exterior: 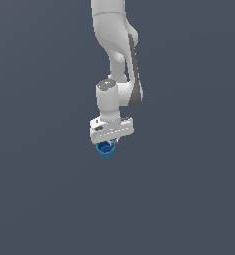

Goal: Pick up the object and move it to a goal position.

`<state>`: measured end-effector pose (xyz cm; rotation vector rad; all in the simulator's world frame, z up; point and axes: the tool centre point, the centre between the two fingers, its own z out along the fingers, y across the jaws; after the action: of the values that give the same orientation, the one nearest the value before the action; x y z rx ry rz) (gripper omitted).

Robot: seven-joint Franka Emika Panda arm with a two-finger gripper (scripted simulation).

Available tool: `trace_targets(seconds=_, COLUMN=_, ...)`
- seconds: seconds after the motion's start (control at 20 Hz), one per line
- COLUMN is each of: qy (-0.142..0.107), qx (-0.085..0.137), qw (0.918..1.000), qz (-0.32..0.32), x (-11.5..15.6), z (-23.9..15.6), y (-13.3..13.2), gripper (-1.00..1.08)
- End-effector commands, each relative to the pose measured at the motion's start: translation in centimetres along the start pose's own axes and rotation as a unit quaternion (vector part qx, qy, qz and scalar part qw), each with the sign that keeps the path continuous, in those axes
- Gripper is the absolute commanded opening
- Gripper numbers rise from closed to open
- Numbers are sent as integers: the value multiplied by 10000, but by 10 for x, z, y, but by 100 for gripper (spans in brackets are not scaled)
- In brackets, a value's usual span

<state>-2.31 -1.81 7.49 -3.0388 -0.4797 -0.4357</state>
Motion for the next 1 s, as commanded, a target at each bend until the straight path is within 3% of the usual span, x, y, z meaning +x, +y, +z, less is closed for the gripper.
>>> trace_targets(seconds=0.0, qy=8, qx=3, qw=10000, qz=-13, x=4, z=0, y=-6, gripper=-100)
trace_targets(seconds=0.45, qy=11, qx=4, qw=10000, qz=-13, x=26, z=-2, y=-47, gripper=-100)
trace_targets(seconds=0.95, qy=17, qx=2, qw=10000, qz=-15, x=72, z=-5, y=-133, gripper=-100)
